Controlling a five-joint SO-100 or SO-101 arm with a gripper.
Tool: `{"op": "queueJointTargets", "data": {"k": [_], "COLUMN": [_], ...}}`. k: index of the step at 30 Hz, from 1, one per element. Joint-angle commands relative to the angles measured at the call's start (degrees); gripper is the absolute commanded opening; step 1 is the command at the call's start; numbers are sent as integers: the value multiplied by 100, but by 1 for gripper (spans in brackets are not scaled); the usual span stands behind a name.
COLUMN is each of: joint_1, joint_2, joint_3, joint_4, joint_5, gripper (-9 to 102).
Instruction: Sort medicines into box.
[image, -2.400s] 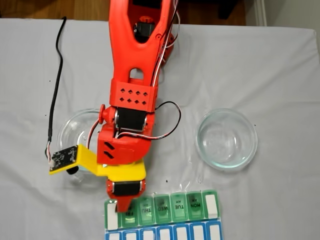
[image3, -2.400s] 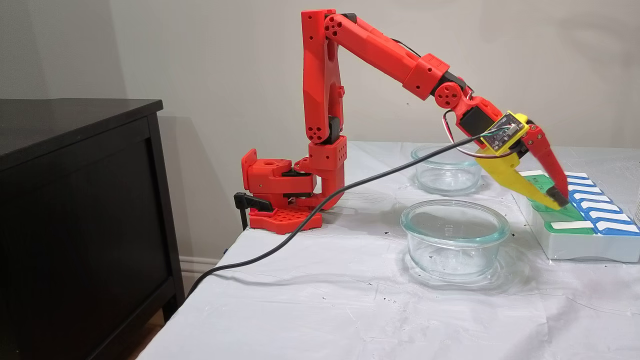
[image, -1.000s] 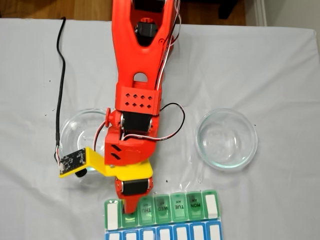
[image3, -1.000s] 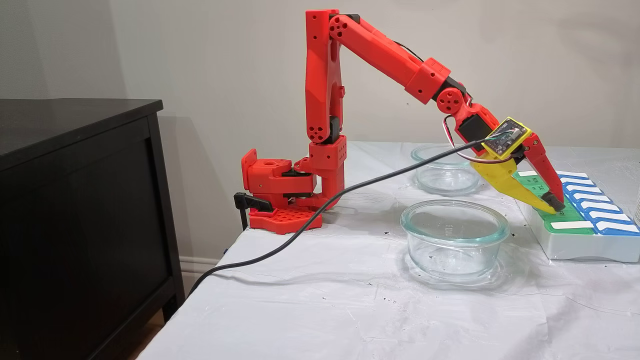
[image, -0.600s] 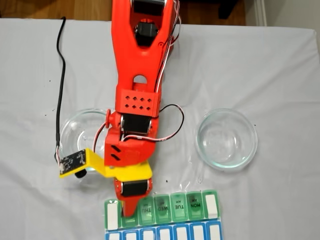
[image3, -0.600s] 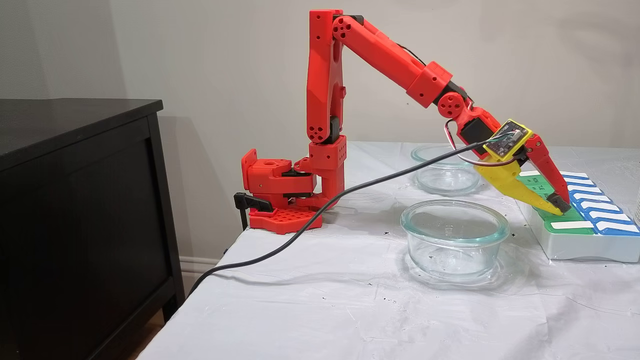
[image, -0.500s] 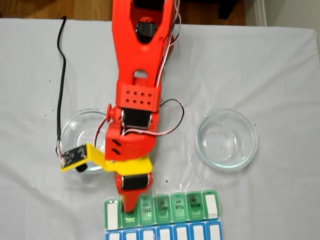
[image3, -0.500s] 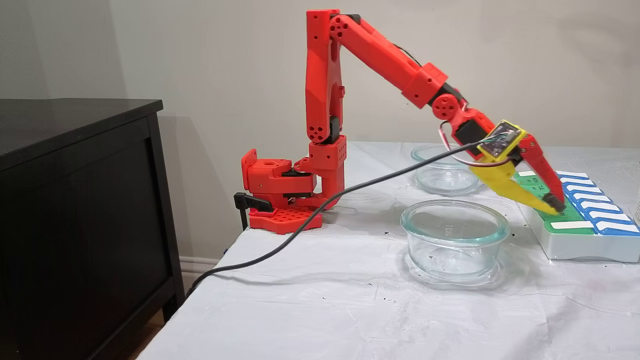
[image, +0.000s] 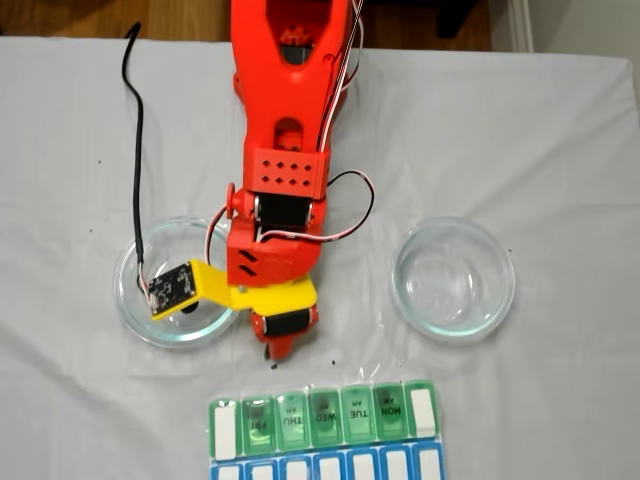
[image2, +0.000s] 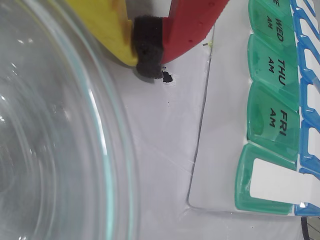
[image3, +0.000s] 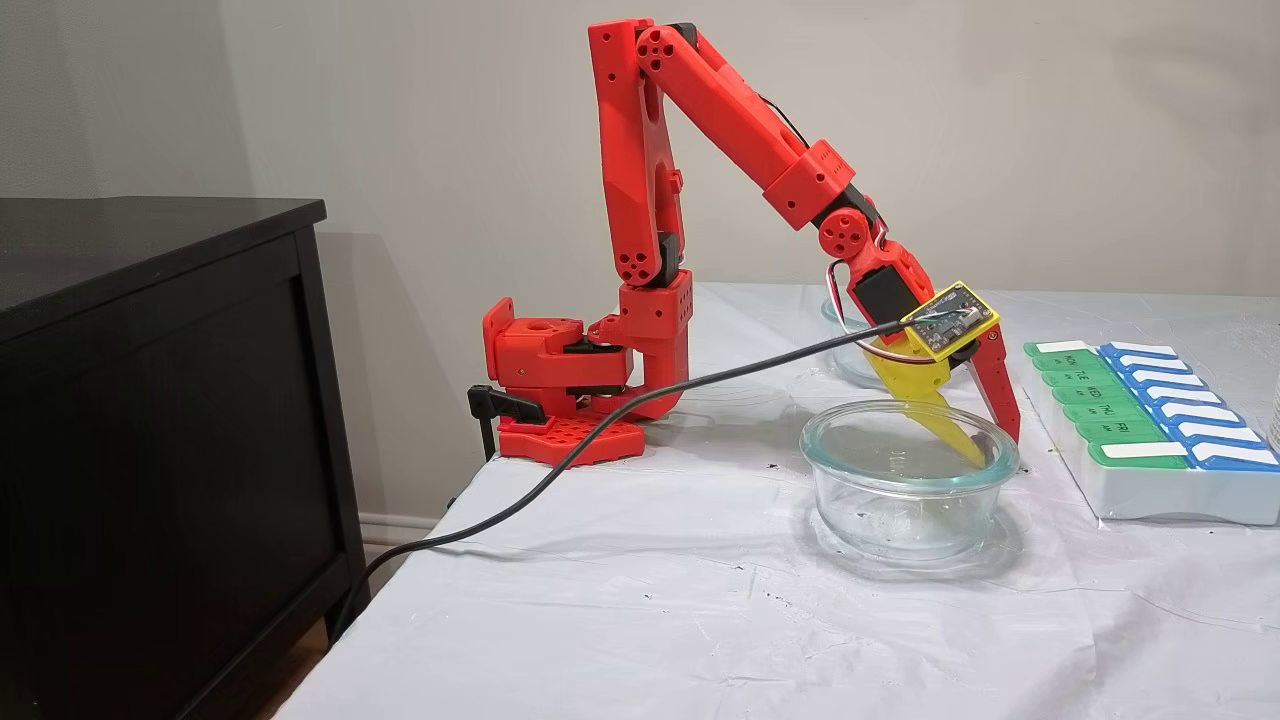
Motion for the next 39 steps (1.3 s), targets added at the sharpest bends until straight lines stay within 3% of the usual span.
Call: {"op": "queueJointTargets", "data": {"k": [1, 17, 22, 27, 32, 39], "joint_1": [105, 316, 105, -176, -141, -360], "joint_2": [343, 3296, 4764, 6768, 6776, 6776], "joint_3": [-325, -650, 185, 1134, 694, 1477], "joint_4": [-79, 773, 1283, 2760, 4351, 4983], "joint_5": [-9, 141, -598, -932, -1459, -1345], "gripper": [0, 0, 0, 0, 0, 0]}}
